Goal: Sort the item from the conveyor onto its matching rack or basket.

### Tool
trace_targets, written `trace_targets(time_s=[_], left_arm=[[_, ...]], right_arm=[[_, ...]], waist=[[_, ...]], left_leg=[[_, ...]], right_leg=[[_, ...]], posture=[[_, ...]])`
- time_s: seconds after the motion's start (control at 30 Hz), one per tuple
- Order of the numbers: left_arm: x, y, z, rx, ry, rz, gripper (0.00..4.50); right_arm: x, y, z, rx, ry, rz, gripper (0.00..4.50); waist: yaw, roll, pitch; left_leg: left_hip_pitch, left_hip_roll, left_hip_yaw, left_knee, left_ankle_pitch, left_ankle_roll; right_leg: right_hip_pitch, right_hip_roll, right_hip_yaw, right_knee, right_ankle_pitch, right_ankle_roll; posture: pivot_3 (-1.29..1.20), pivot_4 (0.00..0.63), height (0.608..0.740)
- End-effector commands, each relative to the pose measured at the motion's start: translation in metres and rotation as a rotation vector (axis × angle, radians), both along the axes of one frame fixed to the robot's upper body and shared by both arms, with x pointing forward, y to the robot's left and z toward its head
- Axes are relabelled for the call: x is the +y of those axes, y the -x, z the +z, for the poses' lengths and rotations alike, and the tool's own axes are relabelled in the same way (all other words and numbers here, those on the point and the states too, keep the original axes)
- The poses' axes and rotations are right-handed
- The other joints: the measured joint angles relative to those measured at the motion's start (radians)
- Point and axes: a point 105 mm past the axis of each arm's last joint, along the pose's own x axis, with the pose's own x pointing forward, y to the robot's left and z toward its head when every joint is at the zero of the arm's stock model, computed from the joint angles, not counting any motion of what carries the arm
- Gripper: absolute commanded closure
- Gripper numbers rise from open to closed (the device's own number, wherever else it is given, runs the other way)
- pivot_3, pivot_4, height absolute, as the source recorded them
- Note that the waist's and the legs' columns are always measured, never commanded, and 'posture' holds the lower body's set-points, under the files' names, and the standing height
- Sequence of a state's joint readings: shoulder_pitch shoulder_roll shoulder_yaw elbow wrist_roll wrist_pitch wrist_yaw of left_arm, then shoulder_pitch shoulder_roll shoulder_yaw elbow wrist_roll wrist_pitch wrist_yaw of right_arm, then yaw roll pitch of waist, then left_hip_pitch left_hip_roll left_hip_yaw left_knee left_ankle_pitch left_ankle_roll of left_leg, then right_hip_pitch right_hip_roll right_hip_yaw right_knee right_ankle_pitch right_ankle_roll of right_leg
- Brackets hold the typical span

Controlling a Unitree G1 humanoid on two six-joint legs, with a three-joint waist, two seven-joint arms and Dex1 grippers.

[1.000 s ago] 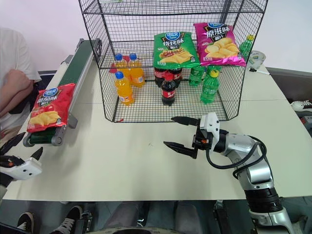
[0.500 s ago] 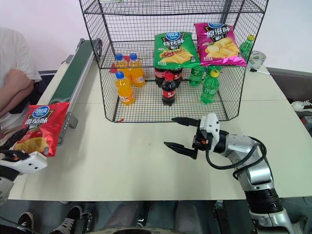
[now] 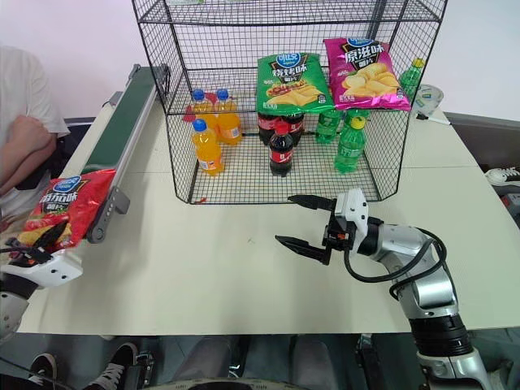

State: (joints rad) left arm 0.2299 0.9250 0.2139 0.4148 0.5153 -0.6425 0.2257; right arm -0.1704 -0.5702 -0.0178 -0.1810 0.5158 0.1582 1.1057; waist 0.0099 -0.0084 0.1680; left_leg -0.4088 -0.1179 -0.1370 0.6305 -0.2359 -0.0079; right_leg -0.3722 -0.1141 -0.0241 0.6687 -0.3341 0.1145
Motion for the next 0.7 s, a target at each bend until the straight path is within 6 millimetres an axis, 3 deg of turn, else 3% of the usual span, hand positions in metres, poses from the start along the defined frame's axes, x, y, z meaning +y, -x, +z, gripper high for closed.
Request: trace_targets(time_s=[0.03,0.2,0.3,0.53,0.7], left_arm=[[0.001,0.0,0.017,-0.059,-0.002,0.006,4.48],[-0.001,0.003,0.033,-0.113,0.008,0.013,4.48],[-0.01,0.003,0.058,-0.195,-0.006,-0.005,4.48],[-0.051,0.011,0.102,-0.289,-0.068,-0.111,4.48],[-0.085,0.011,0.113,-0.301,-0.135,-0.229,4.48]], right_arm=[[-0.008,-0.001,0.009,-0.043,0.002,-0.017,0.0],[-0.012,-0.001,0.01,-0.044,0.006,-0.017,0.0],[-0.015,-0.003,0.011,-0.043,0.005,-0.033,0.0],[-0.037,-0.005,0.033,-0.046,-0.081,-0.104,0.0],[-0.06,-0.007,0.049,-0.063,-0.116,-0.19,0.0]], waist=[[0.0,0.0,0.0],[0.0,0.0,0.0],[0.0,0.0,0.0],[0.002,0.0,0.0],[0.003,0.0,0.0]], left_leg=[[0.0,0.0,0.0,0.0,0.0,0.0],[0.0,0.0,0.0,0.0,0.0,0.0],[0.0,0.0,0.0,0.0,0.0,0.0],[0.0,0.0,0.0,0.0,0.0,0.0],[0.0,0.0,0.0,0.0,0.0,0.0]], right_leg=[[0.0,0.0,0.0,0.0,0.0,0.0],[0.0,0.0,0.0,0.0,0.0,0.0],[0.0,0.0,0.0,0.0,0.0,0.0],[0.001,0.0,0.0,0.0,0.0,0.0],[0.001,0.0,0.0,0.0,0.0,0.0]], posture=[[0.0,0.15,0.74],[0.0,0.15,0.74],[0.0,0.15,0.74],[0.0,0.15,0.74],[0.0,0.15,0.74]])
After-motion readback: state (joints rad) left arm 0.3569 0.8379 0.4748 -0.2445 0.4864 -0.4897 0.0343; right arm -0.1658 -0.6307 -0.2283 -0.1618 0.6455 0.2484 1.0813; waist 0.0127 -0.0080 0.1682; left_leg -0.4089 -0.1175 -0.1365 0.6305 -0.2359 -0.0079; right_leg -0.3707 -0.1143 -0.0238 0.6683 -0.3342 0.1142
